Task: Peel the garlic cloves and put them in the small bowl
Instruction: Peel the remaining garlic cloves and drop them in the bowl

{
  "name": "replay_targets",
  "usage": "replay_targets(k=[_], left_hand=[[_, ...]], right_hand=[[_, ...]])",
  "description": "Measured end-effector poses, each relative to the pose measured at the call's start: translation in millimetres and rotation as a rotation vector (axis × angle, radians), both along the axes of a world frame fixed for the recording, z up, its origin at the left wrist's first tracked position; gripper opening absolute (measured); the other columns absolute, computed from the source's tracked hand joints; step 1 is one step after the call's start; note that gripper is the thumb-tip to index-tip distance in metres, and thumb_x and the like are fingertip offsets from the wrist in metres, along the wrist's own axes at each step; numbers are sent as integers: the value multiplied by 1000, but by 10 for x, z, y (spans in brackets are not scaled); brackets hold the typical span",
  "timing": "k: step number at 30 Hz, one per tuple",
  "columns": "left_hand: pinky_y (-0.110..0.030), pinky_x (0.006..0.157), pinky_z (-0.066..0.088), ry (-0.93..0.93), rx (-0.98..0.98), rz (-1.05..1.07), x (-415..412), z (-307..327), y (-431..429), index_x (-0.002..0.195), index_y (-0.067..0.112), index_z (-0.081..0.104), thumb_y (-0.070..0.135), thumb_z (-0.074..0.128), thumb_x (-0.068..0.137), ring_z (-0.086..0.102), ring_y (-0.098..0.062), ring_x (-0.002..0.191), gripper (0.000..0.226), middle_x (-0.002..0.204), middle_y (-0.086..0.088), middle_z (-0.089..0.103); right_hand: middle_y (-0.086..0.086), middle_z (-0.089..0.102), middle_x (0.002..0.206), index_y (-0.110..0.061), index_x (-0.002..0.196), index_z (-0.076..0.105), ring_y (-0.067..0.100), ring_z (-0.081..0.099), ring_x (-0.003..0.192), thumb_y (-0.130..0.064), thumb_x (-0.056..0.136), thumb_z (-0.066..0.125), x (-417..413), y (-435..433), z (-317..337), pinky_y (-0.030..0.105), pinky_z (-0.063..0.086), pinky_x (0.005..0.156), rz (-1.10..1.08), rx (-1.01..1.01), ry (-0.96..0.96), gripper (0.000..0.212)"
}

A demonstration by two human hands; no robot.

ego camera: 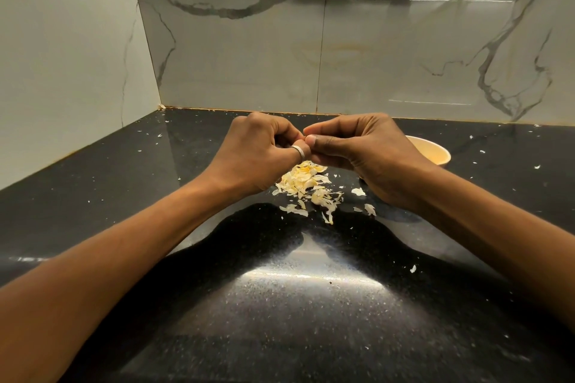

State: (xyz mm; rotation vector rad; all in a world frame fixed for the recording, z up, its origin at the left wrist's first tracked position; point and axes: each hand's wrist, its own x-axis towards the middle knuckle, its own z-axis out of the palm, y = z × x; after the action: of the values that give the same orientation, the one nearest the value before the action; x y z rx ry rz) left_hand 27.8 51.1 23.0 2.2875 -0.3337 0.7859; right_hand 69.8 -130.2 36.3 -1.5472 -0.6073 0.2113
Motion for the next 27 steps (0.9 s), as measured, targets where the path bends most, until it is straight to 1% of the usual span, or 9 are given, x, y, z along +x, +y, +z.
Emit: replay_targets(k=[3,6,9,13,16,20,24,25,27], left_hand=[[-39,55,59,5,-11,9,0,2,-6,83,19,74,29,73,89,67,-16,56,12,64,4,68],[-36,52,60,28,-42,5,-7,19,-10,84,17,72,29,74,89,68,-14,55,13,65,2,69],[-38,53,60,45,-81,36,-11,35,-1,85,12,73,28,73,89,69,-13,56,17,68,-2,70],[-44,60,61,72,-84,117,-7,36,2,77,13,71,28,70,91,69,-18,57,21,65,-1,68],[-41,69,59,76,-9,194,7,20,6,71,16,68,34,72,89,65,-14,59,26,64,4,66],[-36,77,57,94,72,211,19,-4,40,75,30,64,34,79,82,64,-4,72,17,75,14,66],[-35,81,54,113,136,228,7,0,45,82,35,61,25,80,82,61,-6,77,21,86,15,65],[-34,80,53,122,159,238,1,1,38,79,35,58,23,79,83,58,-5,75,25,86,15,63],[-32,76,48,129,199,263,-10,-1,25,71,36,53,17,78,84,55,-3,71,34,86,14,60]], right_hand=[[15,77,96,-1,104,74,20,75,85,2,86,69,-6,-2,4,25,61,78,-3,-9,2,19],[18,76,97,0,103,74,23,74,86,4,88,67,-15,-3,19,26,61,79,5,11,34,17],[21,75,100,0,99,74,26,72,87,5,89,65,-17,-12,47,28,62,78,-9,28,77,15],[13,77,98,-4,102,73,20,73,85,2,91,65,7,-62,101,24,60,72,-59,-42,23,16],[12,77,97,-5,103,73,16,72,83,0,90,67,39,-109,131,21,57,67,-122,-90,-41,14],[9,76,91,-8,100,75,15,71,80,-6,89,72,101,-169,170,21,57,66,-206,-220,-230,12],[-6,75,88,-16,99,78,5,68,72,-12,90,71,148,-303,314,13,55,71,-392,-576,-700,12],[-5,75,90,-16,99,78,6,67,74,-11,90,69,157,-342,350,15,53,72,-438,-670,-787,14],[2,77,95,-15,98,80,15,67,81,-10,90,67,191,-422,404,23,53,78,-532,-833,-850,17]])
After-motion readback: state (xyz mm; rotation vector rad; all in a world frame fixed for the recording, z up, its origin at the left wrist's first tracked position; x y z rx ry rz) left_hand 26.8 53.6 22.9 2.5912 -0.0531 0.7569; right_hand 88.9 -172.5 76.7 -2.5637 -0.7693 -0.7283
